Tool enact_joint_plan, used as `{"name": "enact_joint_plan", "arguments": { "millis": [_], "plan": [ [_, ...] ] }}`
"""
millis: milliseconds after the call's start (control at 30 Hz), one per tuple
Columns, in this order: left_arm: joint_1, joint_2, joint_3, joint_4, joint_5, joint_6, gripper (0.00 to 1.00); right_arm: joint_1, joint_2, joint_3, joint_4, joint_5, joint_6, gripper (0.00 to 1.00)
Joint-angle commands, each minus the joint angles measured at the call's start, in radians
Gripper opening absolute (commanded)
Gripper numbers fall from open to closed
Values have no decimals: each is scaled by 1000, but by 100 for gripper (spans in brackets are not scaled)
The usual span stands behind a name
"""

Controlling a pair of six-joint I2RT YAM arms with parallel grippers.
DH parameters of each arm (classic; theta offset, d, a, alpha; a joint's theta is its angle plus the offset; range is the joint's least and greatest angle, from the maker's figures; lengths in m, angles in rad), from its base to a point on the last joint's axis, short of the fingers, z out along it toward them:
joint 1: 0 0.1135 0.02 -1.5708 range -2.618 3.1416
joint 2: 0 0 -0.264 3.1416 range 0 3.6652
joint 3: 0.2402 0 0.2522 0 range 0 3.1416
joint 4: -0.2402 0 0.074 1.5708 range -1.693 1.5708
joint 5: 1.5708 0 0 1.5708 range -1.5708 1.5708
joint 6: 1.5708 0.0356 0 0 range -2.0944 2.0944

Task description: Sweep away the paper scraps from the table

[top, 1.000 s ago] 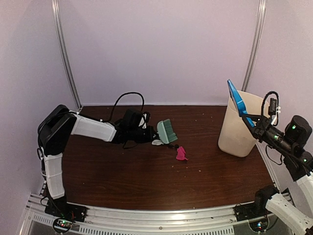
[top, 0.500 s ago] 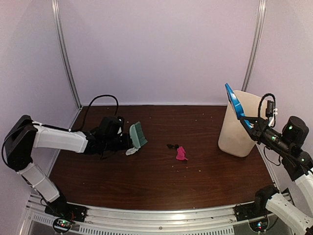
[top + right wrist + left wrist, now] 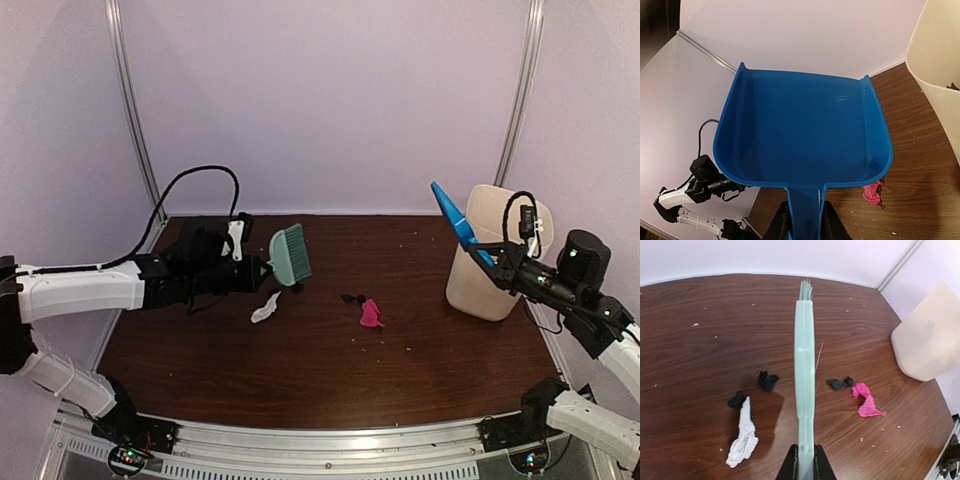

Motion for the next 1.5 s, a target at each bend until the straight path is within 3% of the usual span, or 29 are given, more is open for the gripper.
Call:
{"name": "enact_joint_plan", "arguments": {
  "millis": [0, 200, 400, 600, 800, 1100, 1367, 1467],
  "plan": [
    [-74, 82, 134, 6, 132, 83, 0, 97, 38, 65, 20, 96, -51, 0],
    [-167, 323, 329, -15, 218, 125, 0, 208, 81, 97, 2, 194, -76, 0],
    [-180, 517, 455, 9, 296, 110, 0, 272, 112, 100, -28, 235, -98, 0],
    [-181, 612, 488, 3, 238, 65, 0, 310, 121, 101, -74, 281, -121, 0],
    [-180, 548, 337, 54, 189, 28, 0, 335, 127, 92, -93, 300, -129, 0],
    [-184, 262, -5, 97, 116, -28, 0, 377, 147, 66, -123, 337, -141, 0],
    [-186, 112, 19, 52, 196, 37, 0, 484, 223, 63, -192, 458, -137, 0],
    [-185, 78, 80, -26, 131, 60, 0, 524, 237, 65, -232, 523, -130, 0]
  ]
}}
